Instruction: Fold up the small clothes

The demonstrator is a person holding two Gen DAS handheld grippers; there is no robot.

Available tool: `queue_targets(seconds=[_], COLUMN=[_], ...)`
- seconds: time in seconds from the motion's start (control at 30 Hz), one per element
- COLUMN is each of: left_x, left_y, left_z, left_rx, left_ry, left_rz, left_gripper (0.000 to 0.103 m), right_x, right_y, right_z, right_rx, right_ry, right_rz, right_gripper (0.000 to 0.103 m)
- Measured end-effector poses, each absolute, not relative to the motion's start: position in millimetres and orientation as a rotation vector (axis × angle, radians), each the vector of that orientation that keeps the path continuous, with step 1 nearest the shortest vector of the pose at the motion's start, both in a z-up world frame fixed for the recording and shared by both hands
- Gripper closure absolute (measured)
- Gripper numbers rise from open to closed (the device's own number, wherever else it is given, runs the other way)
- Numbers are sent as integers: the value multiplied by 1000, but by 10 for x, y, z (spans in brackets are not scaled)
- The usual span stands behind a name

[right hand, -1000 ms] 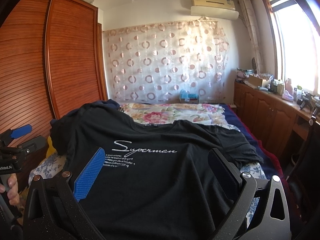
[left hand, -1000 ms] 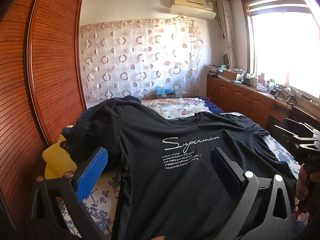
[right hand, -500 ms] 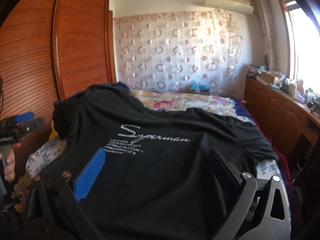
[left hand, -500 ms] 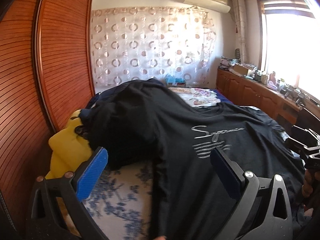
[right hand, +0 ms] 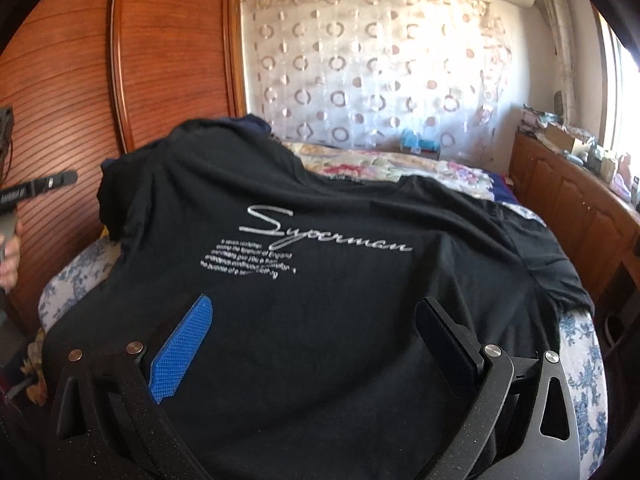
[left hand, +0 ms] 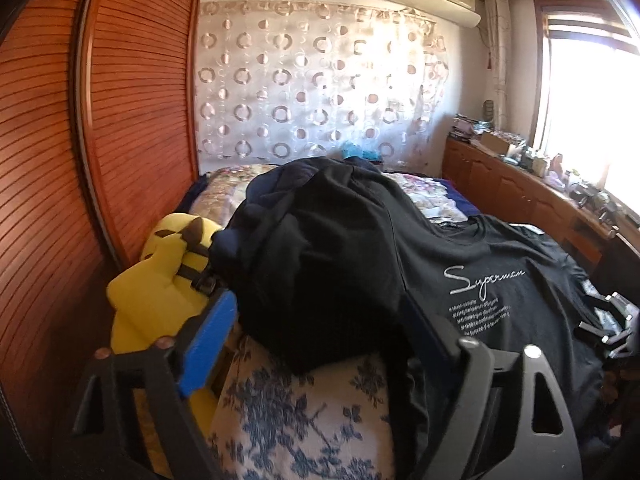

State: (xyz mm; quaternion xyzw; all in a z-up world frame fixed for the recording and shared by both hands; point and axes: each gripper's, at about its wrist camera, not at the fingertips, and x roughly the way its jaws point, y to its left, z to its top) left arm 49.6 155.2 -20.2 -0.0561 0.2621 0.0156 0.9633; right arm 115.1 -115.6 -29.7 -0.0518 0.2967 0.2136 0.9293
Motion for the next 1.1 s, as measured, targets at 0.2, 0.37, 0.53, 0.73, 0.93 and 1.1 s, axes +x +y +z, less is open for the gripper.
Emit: queue_targets(seconds=[0.2, 0.37, 0.53, 0.73, 0.93, 1.1], left_x=[837, 1090, 1233, 1172, 1125, 1053], left_y=[1795, 1913, 2054, 1999, 1909, 1739], left_z=[-221, -330, -418, -361, -263, 34], left_rx=[-115, -69, -76, -31, 11, 24], left_ry=[575, 630, 662, 670, 667, 602], left_rz=[27, 74, 59, 42, 27, -18], left_gripper=[53, 56, 75, 101, 103, 103], right_x=[1167, 1160, 1145, 1153, 1143, 1152], right_y=[-1088, -1090, -1126, -1155, -1151, -1159], right_z=[-391, -407, -402, -395, -394, -395], right_rx=[-132, -136, -122, -104, -102, -98], right_ry=[621, 627, 611, 606, 596, 595], right_rz=[453, 453, 452, 453, 455, 455], right_gripper=[0, 0, 0, 0, 0, 0])
